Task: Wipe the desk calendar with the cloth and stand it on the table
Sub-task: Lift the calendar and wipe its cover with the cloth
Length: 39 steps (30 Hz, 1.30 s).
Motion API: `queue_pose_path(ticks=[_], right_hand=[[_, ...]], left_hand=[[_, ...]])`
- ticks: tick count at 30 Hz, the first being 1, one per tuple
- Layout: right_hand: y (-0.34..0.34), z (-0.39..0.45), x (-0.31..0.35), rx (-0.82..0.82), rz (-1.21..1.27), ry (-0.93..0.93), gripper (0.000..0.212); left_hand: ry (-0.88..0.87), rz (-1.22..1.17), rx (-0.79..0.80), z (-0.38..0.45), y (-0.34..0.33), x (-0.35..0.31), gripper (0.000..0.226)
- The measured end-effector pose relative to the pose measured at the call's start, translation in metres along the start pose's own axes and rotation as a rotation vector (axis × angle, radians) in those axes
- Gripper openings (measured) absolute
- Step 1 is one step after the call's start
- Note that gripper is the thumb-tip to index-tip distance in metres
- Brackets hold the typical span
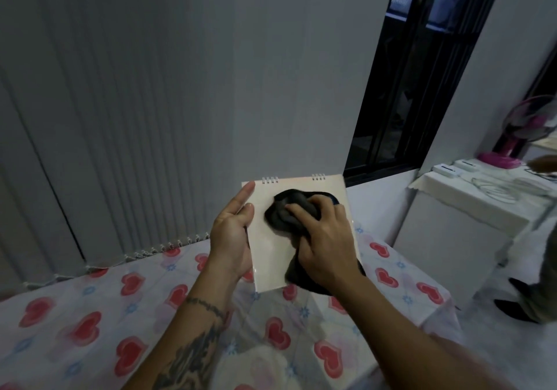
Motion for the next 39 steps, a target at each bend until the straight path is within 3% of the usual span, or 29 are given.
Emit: queue_pose_path(ticks=[4,9,14,20,24,30,34,39], right_hand=[[-0.003,-0.010,-0.016,-0.036,0.004,-0.241,0.055],[-0.013,-0.042,0.015,0.095,-0.027,0.086,0.057],[-0.006,-0.055,-0.004,0.117,-0.075,0.157,0.054],[0.011,-0.034,-0.048,0.013,-0.129,-0.145,0.049],[0.013,-0.009,-0.044,-0.049,-0.075,-0.318,0.052],[0.012,0.012,0.005,-0.012,-0.081,0.048,0.051],[0.017,0.030,-0.023,-0.056,-0.122,-0.227,0.055],[0.014,0.038,-0.001,-0.020,-0.163,-0.029,0.054]], left_hand=[[0.019,0.005,0.014,-0.002,-0.001,0.009,0.045],[-0.052,0.099,-0.035,0.003,-0.002,0.000,0.044],[-0.047,0.056,-0.036,0.007,-0.005,-0.007,0.043],[-0.043,0.057,-0.008,0.007,-0.005,-0.015,0.041],[-0.066,0.112,-0.006,0.002,-0.014,-0.009,0.043],[-0.135,0.145,0.007,0.004,-0.021,-0.015,0.046],[-0.127,0.149,-0.023,0.001,-0.015,-0.015,0.044],[-0.152,0.154,-0.043,0.004,-0.009,-0.018,0.043]])
Point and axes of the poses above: each hand's wrist, its own z-axis towards the middle knuckle, its own y-axis out of the back of the hand, x = y × z, the point moved 7 cm from there along z, towards the middle knuckle, and after that the axes turned 6 degrees about -x, right-handed, at the moved point
